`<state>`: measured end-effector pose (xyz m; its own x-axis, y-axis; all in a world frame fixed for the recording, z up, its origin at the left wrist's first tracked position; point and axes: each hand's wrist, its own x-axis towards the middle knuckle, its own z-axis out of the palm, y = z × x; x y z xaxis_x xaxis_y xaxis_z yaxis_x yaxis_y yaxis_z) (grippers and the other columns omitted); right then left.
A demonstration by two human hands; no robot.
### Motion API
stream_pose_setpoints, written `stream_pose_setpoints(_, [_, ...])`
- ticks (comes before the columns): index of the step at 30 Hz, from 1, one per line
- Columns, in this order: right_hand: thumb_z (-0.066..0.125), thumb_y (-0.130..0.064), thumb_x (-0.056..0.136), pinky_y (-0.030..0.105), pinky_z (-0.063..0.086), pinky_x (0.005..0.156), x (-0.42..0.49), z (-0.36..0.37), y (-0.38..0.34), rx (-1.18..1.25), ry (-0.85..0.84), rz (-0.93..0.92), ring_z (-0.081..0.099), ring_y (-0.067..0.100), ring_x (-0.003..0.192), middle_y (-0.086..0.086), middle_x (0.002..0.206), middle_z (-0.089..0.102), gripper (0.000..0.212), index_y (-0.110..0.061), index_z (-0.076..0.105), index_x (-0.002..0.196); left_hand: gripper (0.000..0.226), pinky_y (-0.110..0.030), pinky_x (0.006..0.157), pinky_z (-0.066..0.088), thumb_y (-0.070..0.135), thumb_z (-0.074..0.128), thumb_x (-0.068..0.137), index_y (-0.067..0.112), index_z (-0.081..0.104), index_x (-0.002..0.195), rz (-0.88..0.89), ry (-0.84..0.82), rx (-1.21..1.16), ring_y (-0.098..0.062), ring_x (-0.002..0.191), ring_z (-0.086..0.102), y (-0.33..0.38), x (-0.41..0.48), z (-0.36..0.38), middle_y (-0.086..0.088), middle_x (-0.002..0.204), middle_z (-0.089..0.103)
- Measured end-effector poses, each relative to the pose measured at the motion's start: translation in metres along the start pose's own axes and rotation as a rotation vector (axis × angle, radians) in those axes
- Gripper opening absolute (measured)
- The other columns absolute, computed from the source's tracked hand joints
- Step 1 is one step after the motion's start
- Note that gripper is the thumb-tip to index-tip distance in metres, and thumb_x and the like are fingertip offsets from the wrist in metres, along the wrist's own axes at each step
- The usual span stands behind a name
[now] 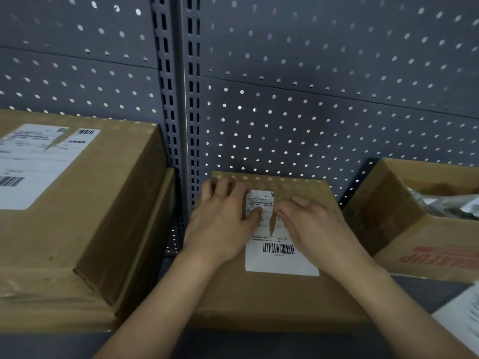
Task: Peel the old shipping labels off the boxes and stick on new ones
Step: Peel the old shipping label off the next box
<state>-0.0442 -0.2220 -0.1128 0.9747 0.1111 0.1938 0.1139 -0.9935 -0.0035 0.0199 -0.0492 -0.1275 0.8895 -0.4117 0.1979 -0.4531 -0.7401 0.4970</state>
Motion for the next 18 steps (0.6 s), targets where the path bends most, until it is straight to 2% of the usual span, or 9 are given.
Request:
stream_pose_setpoints(7, [0.055,-0.015,0.093,0.039,0.051,0.064,0.0005,-0.0009,-0.0004,0.007,0.0,0.029,0.059,0.018,0.07,-0.014,0.084,0.041,0.021,-0.034,0.045,0.096,0.047,-0.04,0.102,0.035,0.055,0.047,0.091,0.034,0.041,0.133,-0.001,0.003,0.005,-0.019,0.135,0.015,0.0001,0.0006,0.0007,0.009,0.144,0.032])
stream_pose_setpoints(10, [0.05,-0.021,0.097,0.041,0.05,0.066,-0.001,-0.0028,0.0,0.075,0.023,0.071,0.058,0.019,0.073,-0.012,0.088,0.047,0.014,-0.032,0.042,0.094,0.048,-0.041,0.102,0.036,0.055,0.047,0.091,0.034,0.042,0.133,-0.004,0.002,0.006,-0.02,0.136,0.015,0.0003,0.001,0.001,0.009,0.145,0.032])
stream_pose_setpoints(13, [0.045,-0.029,0.1,0.041,0.051,0.069,-0.0017,-0.0037,0.0008,0.095,0.026,0.057,0.06,0.019,0.079,-0.01,0.095,0.054,0.003,-0.03,0.047,0.099,0.047,-0.042,0.102,0.036,0.055,0.047,0.091,0.034,0.042,0.133,-0.006,0.002,0.007,-0.02,0.136,0.015,0.0008,0.0008,0.0014,0.009,0.145,0.032])
stream_pose_setpoints(18, [0.043,-0.033,0.101,0.039,0.051,0.072,0.0003,-0.0064,-0.0006,0.06,-0.019,0.045,0.06,0.017,0.083,-0.009,0.098,0.057,0.01,-0.029,0.052,0.103,0.046,-0.042,0.101,0.037,0.054,0.048,0.091,0.034,0.042,0.132,-0.005,-0.004,-0.003,-0.019,0.135,0.016,0.0009,0.0001,0.0004,0.009,0.145,0.031])
